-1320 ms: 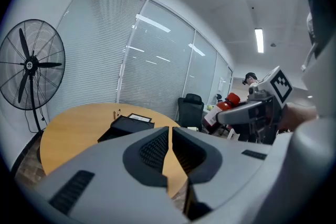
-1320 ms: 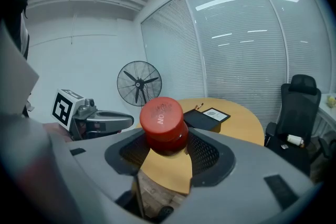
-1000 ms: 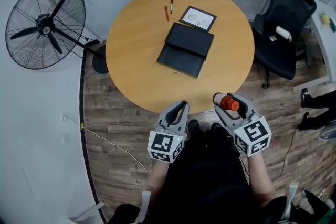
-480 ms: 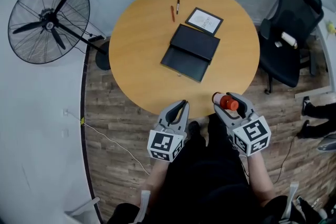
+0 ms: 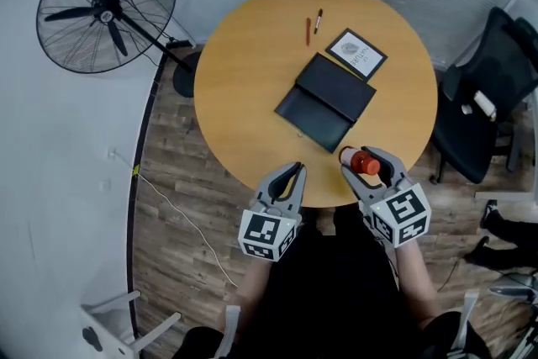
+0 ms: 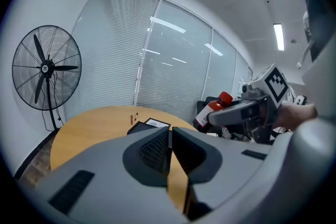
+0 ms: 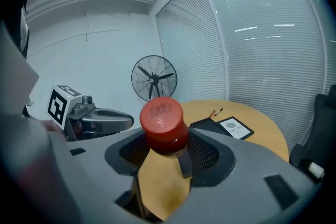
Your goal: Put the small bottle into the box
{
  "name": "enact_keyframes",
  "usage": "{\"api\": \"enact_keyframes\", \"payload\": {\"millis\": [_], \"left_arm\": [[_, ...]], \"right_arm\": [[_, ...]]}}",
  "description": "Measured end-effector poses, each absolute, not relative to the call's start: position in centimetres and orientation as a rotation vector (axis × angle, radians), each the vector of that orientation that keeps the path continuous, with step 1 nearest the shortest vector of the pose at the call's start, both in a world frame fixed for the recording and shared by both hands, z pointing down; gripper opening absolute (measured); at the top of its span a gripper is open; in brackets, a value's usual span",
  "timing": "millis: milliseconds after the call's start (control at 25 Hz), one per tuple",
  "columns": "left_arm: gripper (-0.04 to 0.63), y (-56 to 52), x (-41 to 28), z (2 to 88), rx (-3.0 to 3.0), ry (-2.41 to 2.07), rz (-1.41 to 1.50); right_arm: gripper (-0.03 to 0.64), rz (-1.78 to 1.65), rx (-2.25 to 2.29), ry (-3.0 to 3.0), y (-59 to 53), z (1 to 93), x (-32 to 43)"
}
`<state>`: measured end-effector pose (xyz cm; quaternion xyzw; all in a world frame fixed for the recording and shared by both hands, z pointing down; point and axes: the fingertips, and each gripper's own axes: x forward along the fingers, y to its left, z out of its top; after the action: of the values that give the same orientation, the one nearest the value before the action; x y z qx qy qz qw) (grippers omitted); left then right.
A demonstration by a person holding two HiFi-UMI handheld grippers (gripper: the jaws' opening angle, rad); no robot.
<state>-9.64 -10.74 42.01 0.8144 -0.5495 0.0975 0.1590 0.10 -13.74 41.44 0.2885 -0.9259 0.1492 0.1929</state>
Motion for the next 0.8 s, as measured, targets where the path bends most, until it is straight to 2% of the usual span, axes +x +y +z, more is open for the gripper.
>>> {"api": "enact_keyframes", "payload": {"millis": [800], "left_arm": [[0.018,-16.3,-9.3,43.7,1.967,-1.893,0.256]], "right_arm": [[0.23,0.351,0.34,-2.579,-23.2,47.4,-4.2]]}}
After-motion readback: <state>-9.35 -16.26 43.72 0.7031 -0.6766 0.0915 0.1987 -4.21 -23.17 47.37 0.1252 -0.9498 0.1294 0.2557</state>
